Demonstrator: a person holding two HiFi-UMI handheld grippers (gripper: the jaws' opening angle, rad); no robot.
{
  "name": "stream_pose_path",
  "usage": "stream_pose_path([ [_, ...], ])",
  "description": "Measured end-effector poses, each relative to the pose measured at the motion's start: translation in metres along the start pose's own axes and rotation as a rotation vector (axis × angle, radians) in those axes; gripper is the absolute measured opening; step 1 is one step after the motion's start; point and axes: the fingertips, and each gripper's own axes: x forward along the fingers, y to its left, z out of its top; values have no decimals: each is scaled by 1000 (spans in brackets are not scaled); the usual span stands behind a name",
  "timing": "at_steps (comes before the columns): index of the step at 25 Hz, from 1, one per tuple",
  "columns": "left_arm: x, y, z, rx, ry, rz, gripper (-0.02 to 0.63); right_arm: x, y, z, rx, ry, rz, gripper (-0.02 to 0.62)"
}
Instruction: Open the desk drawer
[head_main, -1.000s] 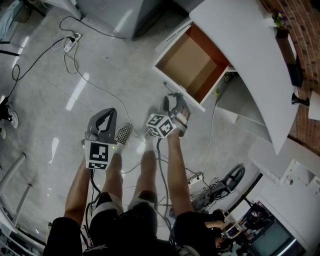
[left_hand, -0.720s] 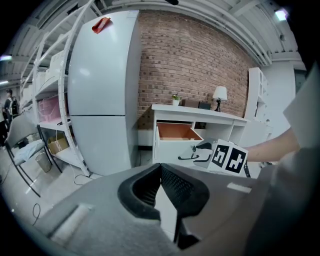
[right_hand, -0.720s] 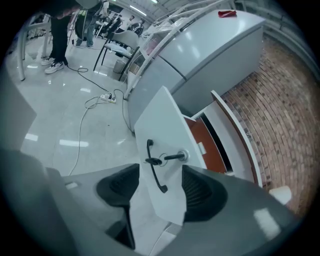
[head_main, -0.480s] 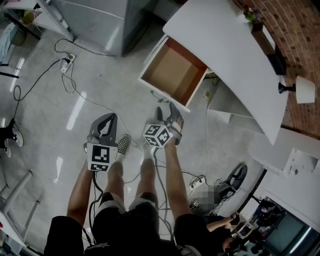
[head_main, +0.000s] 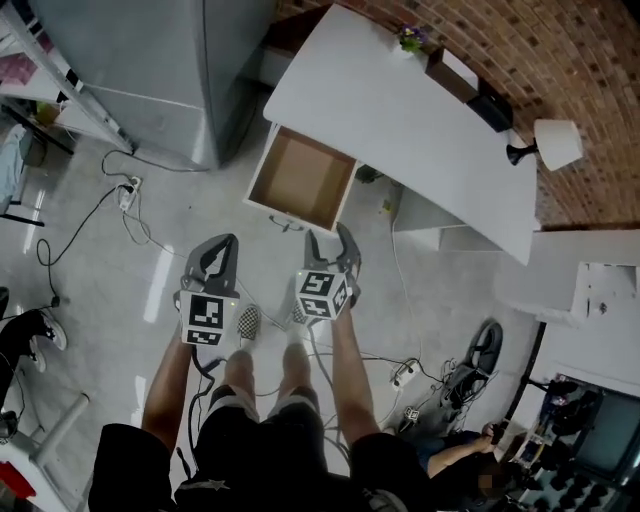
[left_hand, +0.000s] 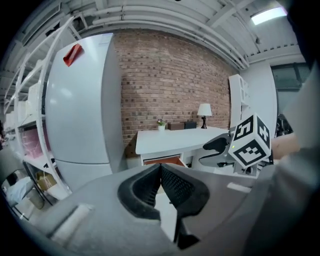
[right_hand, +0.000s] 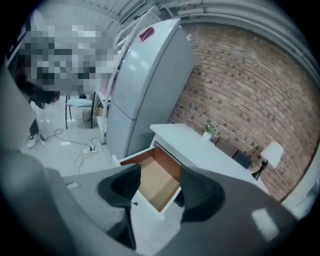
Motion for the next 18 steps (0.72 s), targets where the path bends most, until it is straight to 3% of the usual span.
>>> stream_pose_path([
  [9,-11,-30,123,95,-125,-41,11,-99,-80,70,188,-178,-58,206],
  [18,-47,-75,192,149,-204,-98,11,-203,-117,91,312,-314,-157,108],
])
